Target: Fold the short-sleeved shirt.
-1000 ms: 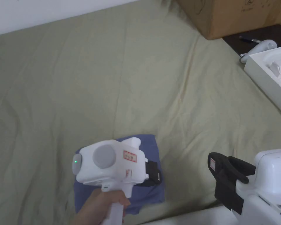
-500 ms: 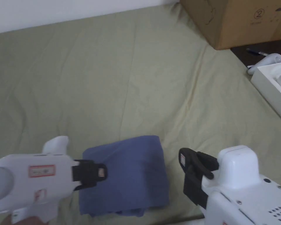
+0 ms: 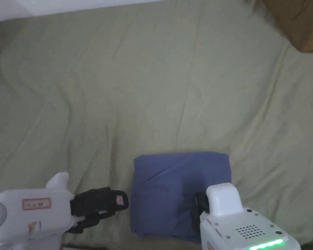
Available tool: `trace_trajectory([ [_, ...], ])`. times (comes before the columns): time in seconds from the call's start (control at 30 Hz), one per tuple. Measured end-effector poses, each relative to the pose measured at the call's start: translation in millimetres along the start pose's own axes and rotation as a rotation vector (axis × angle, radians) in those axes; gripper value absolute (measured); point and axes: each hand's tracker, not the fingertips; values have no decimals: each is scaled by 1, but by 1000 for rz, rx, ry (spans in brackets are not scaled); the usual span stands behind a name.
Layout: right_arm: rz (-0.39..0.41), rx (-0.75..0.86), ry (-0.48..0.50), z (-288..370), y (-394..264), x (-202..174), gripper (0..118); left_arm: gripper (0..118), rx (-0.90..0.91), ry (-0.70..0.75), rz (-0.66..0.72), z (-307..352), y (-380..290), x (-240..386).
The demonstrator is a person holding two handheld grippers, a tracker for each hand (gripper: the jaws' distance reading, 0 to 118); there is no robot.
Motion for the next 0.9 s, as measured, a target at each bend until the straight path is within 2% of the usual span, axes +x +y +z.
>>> trace_trajectory([
  [0.07, -42, 5, 10, -2, 3, 5, 0, 98, -62, -57, 11, -19, 12, 0],
  [0.13, -10, -12, -4, -3, 6, 2, 0, 98, -107, -47, 10, -38, 20, 6],
  [0.2, 42, -10, -22, -4, 4, -2, 0, 98, -150, -106, -36, -59, 29, 7],
  [0.27, 45, -10, -29, -3, 4, -5, 0, 98, -177, -101, 14, -71, 35, 12],
  [0.4, 32, -16, -23, -3, 4, -2, 0, 98, -173, -227, 44, -82, 53, 13],
  [0.5, 20, -15, -20, -5, 3, -1, 0, 97, -192, -237, 44, -102, 62, 15],
  [0.6, 25, -15, -22, -5, 3, -3, 0, 95, -198, -188, 14, -104, 57, 26],
  [0.63, 26, -16, -22, -4, 4, -3, 0, 87, -171, -169, -31, -100, 52, 33],
  [0.67, 19, -13, -18, -2, 6, -2, 0, 62, -149, -110, -79, -97, 47, 36],
  [0.7, -17, -2, 1, 1, 8, -1, 0, 25, -148, -88, -82, -98, 43, 36],
  [0.77, -79, 79, -7, 16, 14, 0, 0, 22, -186, -156, -32, -96, 43, 27],
  [0.9, -71, 227, -43, 54, 39, -5, 0, 22, -161, -116, -13, -83, 47, 34],
])
